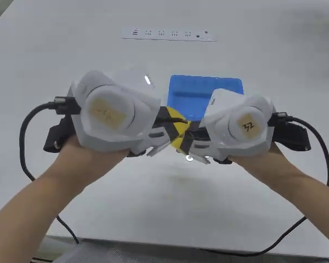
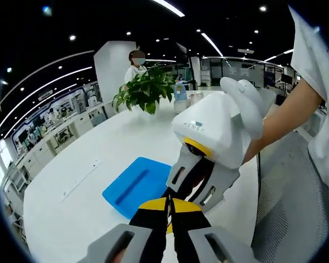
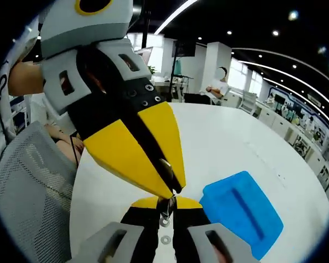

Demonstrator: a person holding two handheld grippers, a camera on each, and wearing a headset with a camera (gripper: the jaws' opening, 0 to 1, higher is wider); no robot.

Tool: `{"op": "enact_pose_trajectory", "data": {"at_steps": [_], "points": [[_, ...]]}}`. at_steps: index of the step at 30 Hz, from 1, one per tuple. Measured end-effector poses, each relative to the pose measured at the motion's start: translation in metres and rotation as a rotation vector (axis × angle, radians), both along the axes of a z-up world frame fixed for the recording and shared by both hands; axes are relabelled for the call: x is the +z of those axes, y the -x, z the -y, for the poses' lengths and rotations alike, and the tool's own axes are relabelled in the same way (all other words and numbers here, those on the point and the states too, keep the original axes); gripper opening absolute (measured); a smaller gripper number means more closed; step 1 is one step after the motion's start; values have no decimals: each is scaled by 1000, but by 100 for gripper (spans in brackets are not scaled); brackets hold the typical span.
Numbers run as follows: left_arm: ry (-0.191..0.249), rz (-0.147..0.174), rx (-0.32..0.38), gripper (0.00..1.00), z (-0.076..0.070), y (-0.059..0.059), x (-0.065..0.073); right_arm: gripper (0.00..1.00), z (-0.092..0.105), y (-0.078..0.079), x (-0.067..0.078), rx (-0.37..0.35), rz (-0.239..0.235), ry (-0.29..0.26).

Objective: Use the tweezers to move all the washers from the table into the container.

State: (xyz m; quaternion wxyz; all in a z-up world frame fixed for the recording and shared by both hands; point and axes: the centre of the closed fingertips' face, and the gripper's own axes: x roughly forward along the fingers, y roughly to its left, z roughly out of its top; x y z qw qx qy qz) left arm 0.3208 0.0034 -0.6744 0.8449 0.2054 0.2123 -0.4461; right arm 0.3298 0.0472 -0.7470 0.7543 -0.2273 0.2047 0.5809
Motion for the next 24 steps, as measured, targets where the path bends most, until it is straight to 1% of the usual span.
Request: {"op": "enact_pose_trajectory", "data": {"at_steps": [1,3,5,8,12,13,15,18,19,22,24], "points": [[1,7,-1,0,1,-1,3,4,1,-2,6,0,11,-2],[7,25,-2,0,2,-5,9,4,2,-8,12,-1,33,-4],[19,31,3,0,3,-10,14,4,4,-14,16,-4,52,-5],[20,45,4,0,5,-17,17,4,5,-22,20,-11,63,-6],[7,75,-9,0,7,-26,20,4,7,-32,26,-24,85,-9],[10,75,-9,0,7,-29,20,4,7,-34,27,-28,86,-12],[20,75,-7,0,7,-34,21,4,7,-39,29,-36,93,-14],[21,85,-2,0,7,-44,22,4,5,-49,31,-46,106,-13],[18,87,1,0,6,-47,22,4,5,-52,31,-49,110,-12],[-10,110,0,0,4,-58,17,4,2,-62,28,-66,119,-7],[-10,106,7,0,2,-63,12,4,1,-67,24,-75,126,2]]}}
